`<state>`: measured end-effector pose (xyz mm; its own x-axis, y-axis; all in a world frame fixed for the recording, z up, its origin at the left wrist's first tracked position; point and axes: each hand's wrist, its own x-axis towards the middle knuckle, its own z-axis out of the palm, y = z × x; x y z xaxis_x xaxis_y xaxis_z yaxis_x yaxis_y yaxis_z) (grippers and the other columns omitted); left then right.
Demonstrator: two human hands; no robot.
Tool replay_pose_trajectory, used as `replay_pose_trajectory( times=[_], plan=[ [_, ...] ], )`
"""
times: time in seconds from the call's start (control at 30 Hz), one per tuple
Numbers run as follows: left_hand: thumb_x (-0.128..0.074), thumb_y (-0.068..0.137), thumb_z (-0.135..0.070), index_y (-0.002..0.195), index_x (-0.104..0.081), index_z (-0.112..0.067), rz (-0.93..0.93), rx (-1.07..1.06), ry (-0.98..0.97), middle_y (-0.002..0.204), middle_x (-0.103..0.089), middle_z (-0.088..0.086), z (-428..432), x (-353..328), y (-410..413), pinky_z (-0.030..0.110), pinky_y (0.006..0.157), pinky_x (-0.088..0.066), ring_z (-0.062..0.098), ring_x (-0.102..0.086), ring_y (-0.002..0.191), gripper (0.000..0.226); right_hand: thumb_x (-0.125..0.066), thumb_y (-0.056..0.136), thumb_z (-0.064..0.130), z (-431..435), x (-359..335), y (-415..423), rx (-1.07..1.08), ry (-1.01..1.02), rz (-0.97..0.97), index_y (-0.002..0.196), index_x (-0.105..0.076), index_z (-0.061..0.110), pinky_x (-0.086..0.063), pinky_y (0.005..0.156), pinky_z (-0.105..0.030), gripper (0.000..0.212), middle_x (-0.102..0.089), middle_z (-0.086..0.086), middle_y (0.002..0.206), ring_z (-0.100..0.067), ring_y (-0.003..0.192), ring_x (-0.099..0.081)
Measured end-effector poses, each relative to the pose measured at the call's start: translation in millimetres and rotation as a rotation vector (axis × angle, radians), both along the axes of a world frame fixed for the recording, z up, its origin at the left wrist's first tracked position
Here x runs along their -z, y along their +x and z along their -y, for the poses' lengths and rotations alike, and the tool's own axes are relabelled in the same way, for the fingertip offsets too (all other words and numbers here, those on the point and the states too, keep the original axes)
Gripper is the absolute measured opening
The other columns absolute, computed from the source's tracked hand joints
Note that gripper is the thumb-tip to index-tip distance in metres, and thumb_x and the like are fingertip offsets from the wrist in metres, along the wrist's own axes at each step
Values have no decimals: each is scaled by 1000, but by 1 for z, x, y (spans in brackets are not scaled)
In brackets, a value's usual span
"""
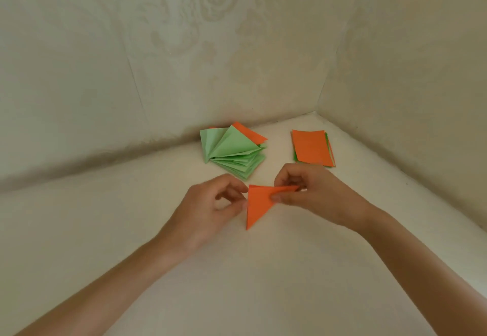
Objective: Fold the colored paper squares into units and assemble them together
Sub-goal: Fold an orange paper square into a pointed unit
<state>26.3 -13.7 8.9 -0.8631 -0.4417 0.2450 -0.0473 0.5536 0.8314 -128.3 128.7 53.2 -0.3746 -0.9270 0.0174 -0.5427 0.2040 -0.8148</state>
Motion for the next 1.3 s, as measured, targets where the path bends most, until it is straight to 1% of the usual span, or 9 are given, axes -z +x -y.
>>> replay_pose_trajectory(
  times=[0.2, 0.33, 0.43, 0.57, 0.7, 0.9, 1.07, 1.17, 1.3],
  plan=[
    [-69, 82, -10, 80, -66, -16, -203, -110, -162, 74, -65, -13, 28, -29, -32, 10, 73, -42, -2, -58, 73, 7, -72, 79, 8, 41, -8, -11, 202, -379, -40, 70, -65, 25, -39, 69, -14, 20, -62, 19, 65, 2, 69, -54],
    [-60, 82, -19, 87, -68, -15, -216, -212, -452, 84, -64, -5, 56, -15, -51, 28, 68, -46, 10, -57, 76, 11, -69, 78, 9, 64, 6, -31, 188, -448, -624, 82, -74, 14, -40, 74, -23, 8, -68, 8, 76, -17, 78, -54],
    [-47, 85, -33, 88, -67, -22, -127, -202, -554, 89, -65, -7, 61, 3, -55, 27, 63, -47, 12, -60, 80, 22, -64, 74, 9, 72, 27, -43, 171, -380, -793, 81, -74, 14, -43, 67, -36, 13, -69, 1, 75, -26, 77, -55],
    [-37, 84, -30, 94, -69, -20, 12, -123, -663, 95, -66, -9, 59, 23, -48, 21, 61, -46, 10, -58, 86, 34, -60, 67, 2, 67, 49, -49, 56, -234, -965, 81, -74, 15, -45, 65, -33, 24, -68, 1, 77, -24, 79, -56],
    [-33, 74, -19, 102, -69, -18, 87, -54, -847, 100, -67, -5, 55, 27, -37, 21, 58, -46, 14, -61, 77, 45, -32, 65, 2, 51, 58, -51, -62, -98, -1127, 97, -73, 14, -47, 68, -29, 53, -68, 0, 96, -27, 83, -62],
    [-45, 78, -9, 116, -60, -16, 113, -61, -823, 109, -63, 8, 55, 34, -36, 34, 68, -55, 31, -63, 81, 42, -46, 69, -3, 31, 52, -63, 97, -86, -891, 110, -67, 6, -51, 80, -45, 47, -66, -12, 109, -37, 96, -62],
    [-53, 76, -4, 128, -51, -20, 137, -64, -859, 119, -59, 14, 57, 39, -40, 38, 83, -51, 33, -60, 89, 55, -50, 95, 36, 4, 45, -86, 382, 227, -725, 126, -53, 9, -37, 94, -34, 42, -50, -6, 133, -28, 115, -47],
    [-30, 79, -17, 127, -58, -17, 149, -85, -868, 116, -60, 12, 57, 37, -40, 32, 85, -46, 26, -56, 91, 56, -45, 97, 36, -1, 52, -83, 381, 233, -752, 115, -60, 6, -40, 89, -37, 38, -56, -9, 124, -29, 109, -52],
    [-31, 78, -18, 122, -63, -14, 119, -86, -886, 116, -61, 11, 54, 34, -38, 31, 84, -44, 23, -52, 93, 54, -38, 100, 23, 0, 51, -79, 439, 77, -755, 96, -64, 6, -35, 66, -35, 31, -65, -11, 92, -31, 84, -57]
  ],
)
